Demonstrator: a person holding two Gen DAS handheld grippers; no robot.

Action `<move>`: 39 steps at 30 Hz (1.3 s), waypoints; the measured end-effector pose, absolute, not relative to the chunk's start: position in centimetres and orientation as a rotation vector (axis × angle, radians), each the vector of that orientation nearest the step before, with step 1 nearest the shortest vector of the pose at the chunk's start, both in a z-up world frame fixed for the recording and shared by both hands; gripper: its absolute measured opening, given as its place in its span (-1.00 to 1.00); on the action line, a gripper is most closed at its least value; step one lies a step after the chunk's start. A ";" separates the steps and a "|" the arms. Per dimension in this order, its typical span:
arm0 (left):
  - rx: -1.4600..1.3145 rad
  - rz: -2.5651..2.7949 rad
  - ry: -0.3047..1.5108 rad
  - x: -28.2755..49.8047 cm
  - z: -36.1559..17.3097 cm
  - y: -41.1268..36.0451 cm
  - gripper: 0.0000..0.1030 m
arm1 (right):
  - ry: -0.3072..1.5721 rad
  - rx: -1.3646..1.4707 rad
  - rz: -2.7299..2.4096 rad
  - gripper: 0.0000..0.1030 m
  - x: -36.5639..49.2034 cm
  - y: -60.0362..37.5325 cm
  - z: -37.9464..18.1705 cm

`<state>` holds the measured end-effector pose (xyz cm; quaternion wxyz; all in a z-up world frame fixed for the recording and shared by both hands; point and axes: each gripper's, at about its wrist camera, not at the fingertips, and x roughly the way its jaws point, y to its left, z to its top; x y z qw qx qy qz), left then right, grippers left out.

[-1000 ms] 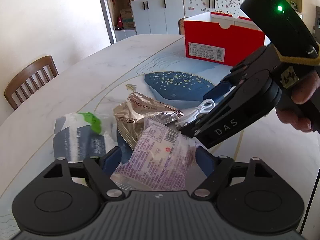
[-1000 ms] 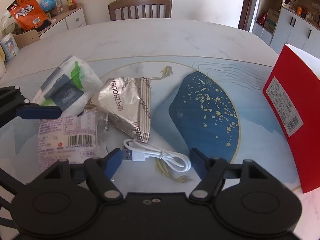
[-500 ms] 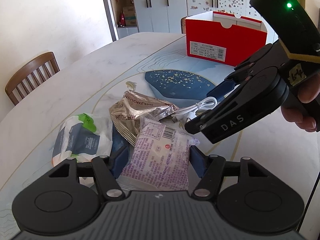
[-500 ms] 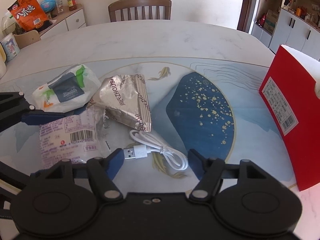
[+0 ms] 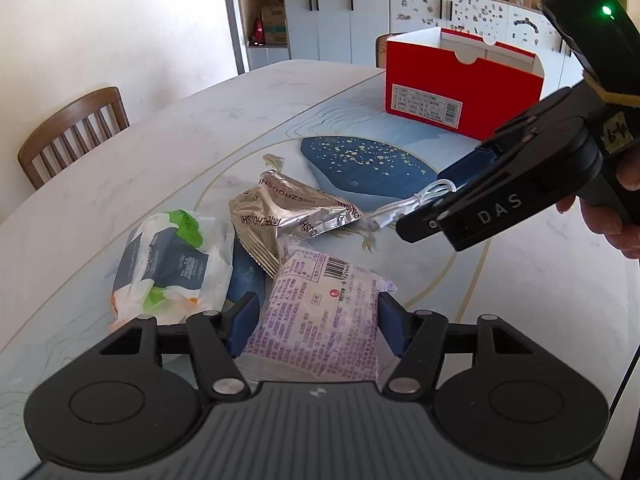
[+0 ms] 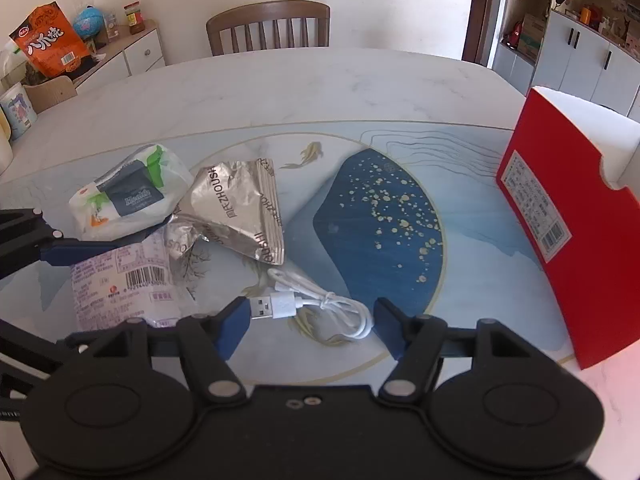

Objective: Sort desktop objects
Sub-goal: 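Move left gripper to the pink-printed packet while right moves to the white USB cable, then grasp the pink-printed packet with the left gripper while the right grasps the white USB cable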

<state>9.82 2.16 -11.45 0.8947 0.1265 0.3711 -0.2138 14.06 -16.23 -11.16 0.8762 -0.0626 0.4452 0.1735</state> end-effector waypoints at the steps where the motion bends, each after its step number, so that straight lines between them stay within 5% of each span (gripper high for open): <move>1: 0.255 -0.443 0.771 9.8 -11.4 2.2 0.21 | 0.930 -0.127 0.367 0.31 14.0 -16.3 -11.0; 19: 0.205 -0.445 0.760 9.2 -9.6 1.8 0.15 | 0.888 -0.106 0.353 0.24 12.7 -18.0 -8.9; 20: 0.202 -0.445 0.758 9.1 -9.4 1.7 0.15 | 0.885 -0.104 0.351 0.07 12.7 -18.2 -8.7; 25: 0.200 -0.453 0.755 9.0 -9.0 1.3 0.15 | 0.887 -0.102 0.337 -0.04 12.6 -19.1 -8.4; 31: 0.191 -0.456 0.763 8.9 -8.9 0.9 0.15 | 0.899 -0.073 0.304 -0.52 12.6 -20.3 -8.9; 39: 0.203 -0.459 0.768 8.8 -9.0 0.4 0.15 | 0.933 -0.045 0.254 -0.38 12.9 -22.0 -10.1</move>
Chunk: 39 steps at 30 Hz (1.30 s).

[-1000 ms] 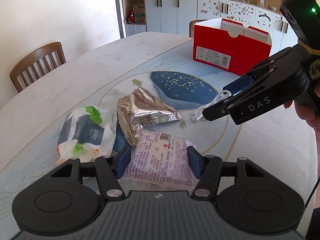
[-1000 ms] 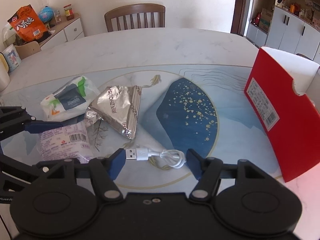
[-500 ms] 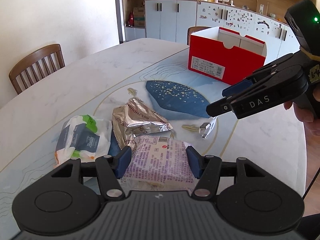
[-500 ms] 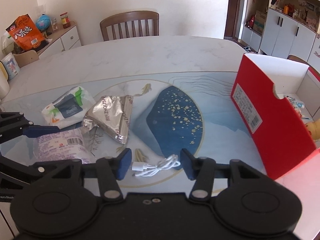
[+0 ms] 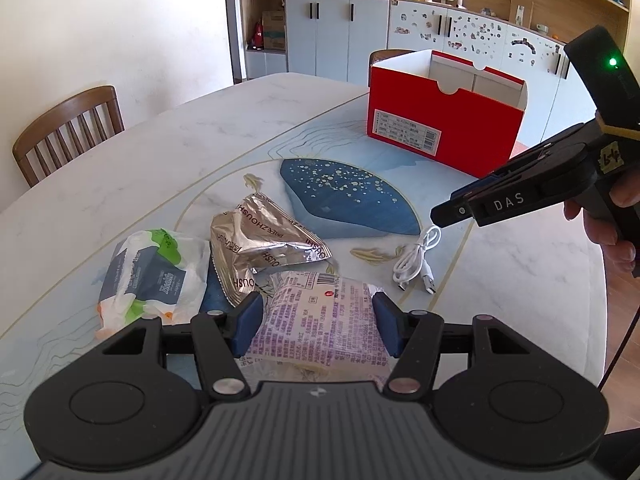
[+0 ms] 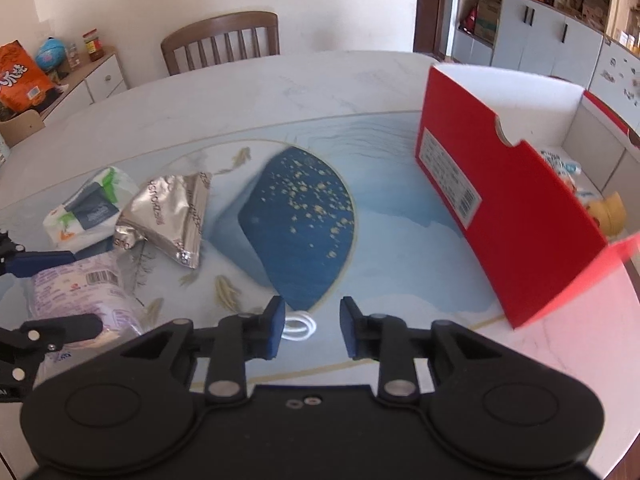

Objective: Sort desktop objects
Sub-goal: 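Grasp the pink-printed packet with the left gripper while the right grasps the white USB cable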

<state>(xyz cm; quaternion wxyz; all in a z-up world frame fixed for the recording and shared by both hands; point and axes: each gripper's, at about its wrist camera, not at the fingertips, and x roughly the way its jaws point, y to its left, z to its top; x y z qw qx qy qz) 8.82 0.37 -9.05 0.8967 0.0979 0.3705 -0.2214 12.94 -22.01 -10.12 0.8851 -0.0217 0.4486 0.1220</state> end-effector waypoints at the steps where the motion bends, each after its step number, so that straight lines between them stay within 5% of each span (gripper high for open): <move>1: 0.204 -0.458 0.769 8.9 -9.1 0.4 0.15 | 0.939 -0.036 0.254 -0.37 13.0 -22.1 -10.3; 18: 0.198 -0.445 0.778 8.9 -9.1 0.3 0.15 | 0.985 0.077 0.246 -0.27 14.6 -21.5 -12.1; 31: 0.189 -0.439 0.784 8.6 -9.4 0.7 0.15 | 1.001 0.055 0.228 0.09 14.8 -19.2 -12.7; 36: 0.181 -0.436 0.787 8.6 -9.6 0.9 0.13 | 0.961 -0.061 0.260 -0.17 14.2 -17.4 -12.9; 39: 0.166 -0.442 0.793 8.7 -9.6 1.1 -0.22 | 0.961 -0.056 0.278 -0.39 14.2 -17.4 -12.8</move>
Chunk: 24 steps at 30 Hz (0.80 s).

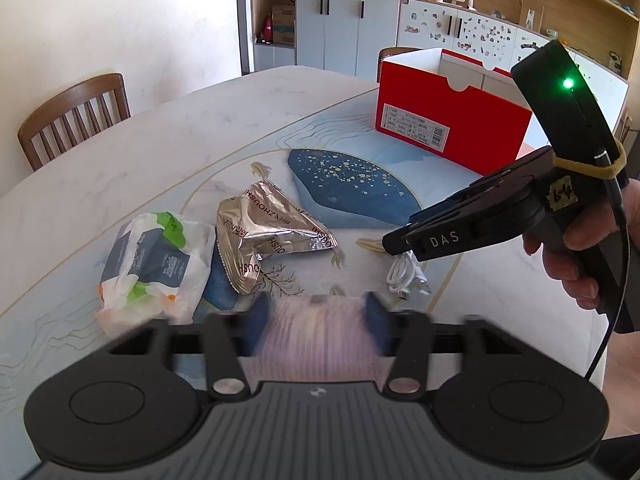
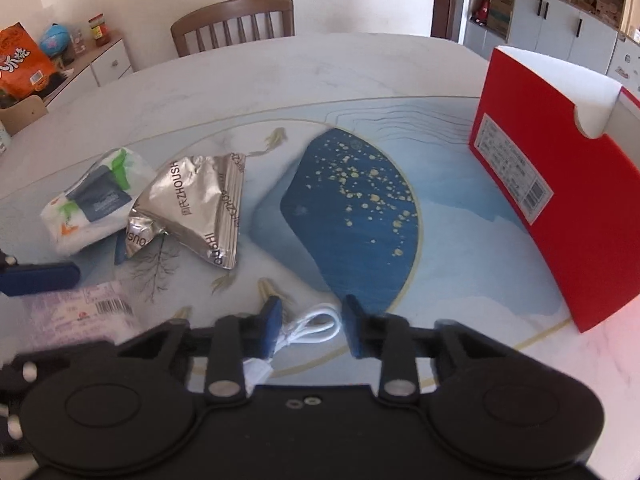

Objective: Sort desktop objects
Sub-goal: 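Grasp the pink-printed packet with the left gripper while the right grasps the white USB cable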

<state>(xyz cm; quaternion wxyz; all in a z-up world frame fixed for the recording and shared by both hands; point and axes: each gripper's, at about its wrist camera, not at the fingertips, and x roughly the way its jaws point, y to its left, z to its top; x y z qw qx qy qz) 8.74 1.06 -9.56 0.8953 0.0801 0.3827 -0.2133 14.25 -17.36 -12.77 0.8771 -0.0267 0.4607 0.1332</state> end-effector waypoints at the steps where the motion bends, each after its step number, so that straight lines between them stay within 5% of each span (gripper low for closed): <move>1: 0.165 -0.442 0.792 8.8 -9.5 1.1 -0.22 | 0.960 -0.058 0.282 -0.39 14.2 -17.4 -12.8; 10: 0.174 -0.451 0.786 8.8 -9.6 1.2 -0.60 | 0.942 -0.059 0.293 -0.40 13.9 -18.1 -12.0; 16: 0.161 -0.425 0.768 8.6 -9.1 1.5 -0.58 | 0.931 -0.061 0.299 -0.40 13.7 -18.6 -11.3; 18: 0.166 -0.433 0.768 8.5 -8.9 1.5 -0.41 | 0.929 -0.064 0.297 -0.40 13.7 -18.8 -11.3; 20: 0.167 -0.417 0.776 8.3 -8.9 1.5 0.51 | 0.929 -0.060 0.297 -0.40 13.6 -18.9 -11.2; 24: 0.147 -0.385 0.798 8.0 -9.6 1.7 0.64 | 0.921 -0.071 0.300 -0.40 13.2 -19.1 -11.0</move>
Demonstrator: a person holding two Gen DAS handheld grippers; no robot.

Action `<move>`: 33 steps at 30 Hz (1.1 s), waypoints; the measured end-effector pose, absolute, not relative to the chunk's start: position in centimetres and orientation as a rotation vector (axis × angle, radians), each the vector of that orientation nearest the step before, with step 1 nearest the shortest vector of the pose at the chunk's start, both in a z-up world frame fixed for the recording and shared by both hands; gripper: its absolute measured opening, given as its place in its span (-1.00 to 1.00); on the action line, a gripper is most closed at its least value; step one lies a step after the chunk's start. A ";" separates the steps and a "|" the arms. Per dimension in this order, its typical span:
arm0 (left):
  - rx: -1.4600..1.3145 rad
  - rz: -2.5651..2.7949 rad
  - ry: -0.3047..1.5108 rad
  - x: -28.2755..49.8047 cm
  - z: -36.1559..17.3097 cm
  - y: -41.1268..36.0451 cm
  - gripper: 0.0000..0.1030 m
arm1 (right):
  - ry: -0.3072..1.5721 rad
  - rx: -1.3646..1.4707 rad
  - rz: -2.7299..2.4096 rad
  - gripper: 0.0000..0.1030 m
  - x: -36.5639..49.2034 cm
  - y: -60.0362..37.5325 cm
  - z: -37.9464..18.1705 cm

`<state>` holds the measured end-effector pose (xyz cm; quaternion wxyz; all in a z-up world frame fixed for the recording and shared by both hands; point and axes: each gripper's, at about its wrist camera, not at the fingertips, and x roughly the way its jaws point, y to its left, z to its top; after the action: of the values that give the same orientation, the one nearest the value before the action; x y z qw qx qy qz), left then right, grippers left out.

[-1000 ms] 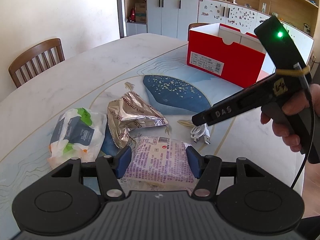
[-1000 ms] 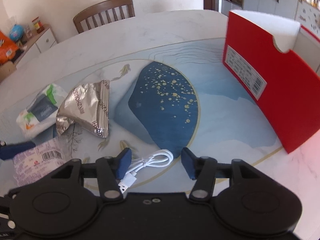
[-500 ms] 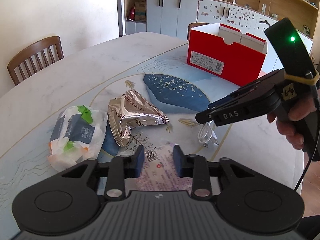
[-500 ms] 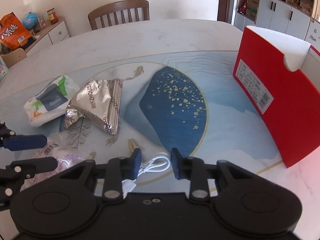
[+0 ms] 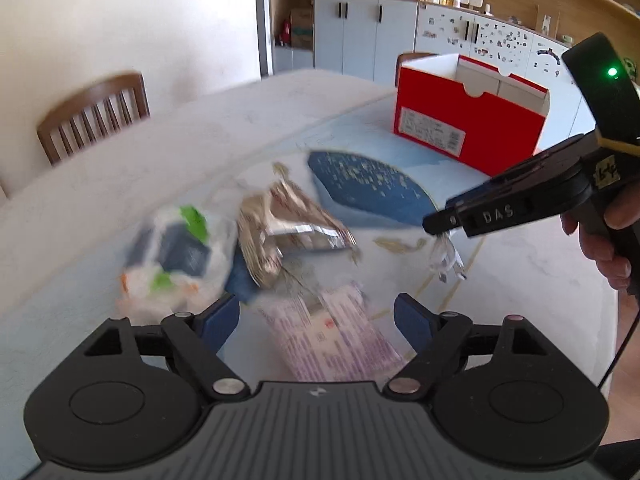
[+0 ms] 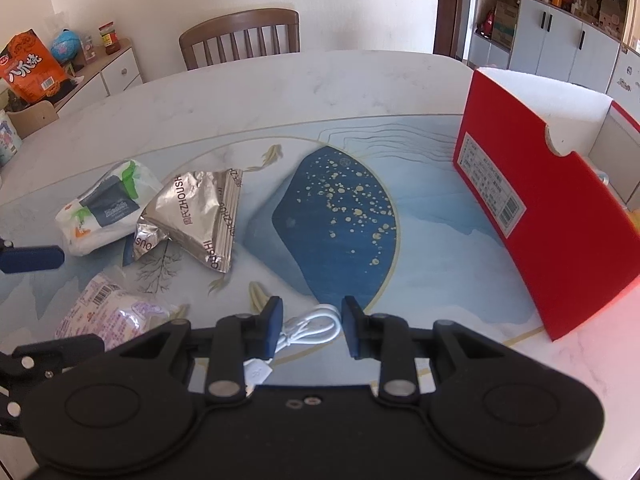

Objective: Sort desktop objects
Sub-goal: 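Grasp the pink-printed packet with the left gripper while the right grasps the white USB cable, then carry the packet and cable over the red shoebox with both grippers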

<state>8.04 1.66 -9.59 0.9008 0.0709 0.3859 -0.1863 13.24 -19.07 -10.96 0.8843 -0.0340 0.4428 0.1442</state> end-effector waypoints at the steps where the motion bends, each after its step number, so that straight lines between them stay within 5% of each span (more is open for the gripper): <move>1: 0.139 -0.383 0.818 8.1 -10.0 1.5 0.64 | 0.921 -0.072 0.301 -0.40 13.2 -19.1 -10.9; 7: 0.200 -0.365 0.851 8.0 -12.4 -0.1 0.61 | 0.916 -0.068 0.291 -0.40 12.8 -19.7 -10.6; 11: 0.219 -0.355 0.833 7.9 -12.4 -0.4 0.21 | 0.910 -0.065 0.287 -0.40 12.5 -20.0 -10.3; 15: 0.220 -0.345 0.835 8.0 -12.2 -0.4 0.09 | 0.903 -0.065 0.285 -0.40 12.3 -20.3 -9.9; 33: 0.170 -0.366 0.754 9.0 -7.2 -3.4 0.07 | 0.837 -0.037 0.280 -0.40 11.6 -23.5 -6.4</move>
<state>9.02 -3.41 -7.19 0.9100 0.0824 0.3656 -0.1775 11.64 -23.48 -6.41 0.9041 -0.0179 0.4049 0.1356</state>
